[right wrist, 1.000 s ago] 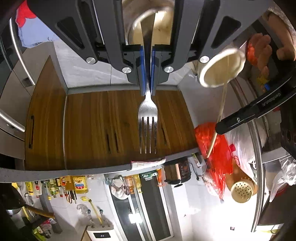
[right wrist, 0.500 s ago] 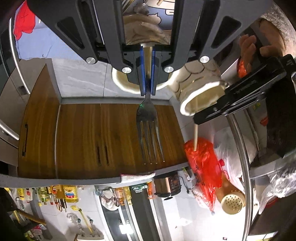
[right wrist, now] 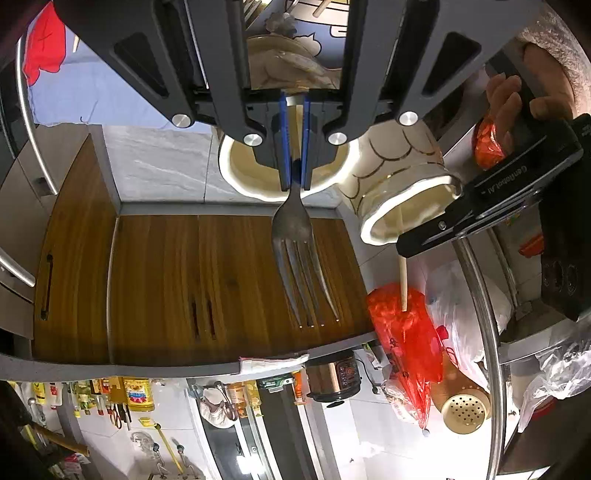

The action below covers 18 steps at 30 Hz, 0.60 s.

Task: Organize utensils
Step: 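Drop chopstick into larger cup with left tool while right tool drops fork into smaller cup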

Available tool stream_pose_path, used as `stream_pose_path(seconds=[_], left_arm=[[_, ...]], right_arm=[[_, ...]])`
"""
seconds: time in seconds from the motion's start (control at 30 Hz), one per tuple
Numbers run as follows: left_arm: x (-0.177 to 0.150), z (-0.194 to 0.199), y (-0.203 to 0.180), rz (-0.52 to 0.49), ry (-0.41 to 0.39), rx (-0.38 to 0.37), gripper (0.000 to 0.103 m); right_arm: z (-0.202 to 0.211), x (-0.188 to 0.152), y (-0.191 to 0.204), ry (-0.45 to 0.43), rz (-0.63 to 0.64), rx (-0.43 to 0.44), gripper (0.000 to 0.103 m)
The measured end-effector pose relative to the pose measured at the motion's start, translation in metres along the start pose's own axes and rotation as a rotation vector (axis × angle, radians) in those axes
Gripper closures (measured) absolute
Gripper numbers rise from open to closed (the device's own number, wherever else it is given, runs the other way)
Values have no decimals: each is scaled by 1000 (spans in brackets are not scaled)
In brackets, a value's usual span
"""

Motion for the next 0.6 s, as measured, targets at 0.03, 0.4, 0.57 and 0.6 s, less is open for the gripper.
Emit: stream_pose_path(seconds=[0.03,0.4,0.57,0.6], left_arm=[[0,-1,2,8,-1,3,98],[-1,-5,2,3,-8,32,98],[-2,-5,1,8,-10,34,97],[-2,-5,1,8,-11,33,96]], right_arm=[[0,0,-1,1,-4,-2,97],[-3,2,-3,7,-26,-2,97],[-3,2,-4,7,-29,-2,97],[-3,2,-4,6,-29,-3,97]])
Point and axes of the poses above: each gripper's, at about its wrist camera, not at the fingertips, and z roughly against the way its jaws point, y to its left, x to its top, the point moved 3 cm from there along -z, roughly the way its jaws point, and after that the axes turned 13 degrees about -x, right-handed, at the moved point
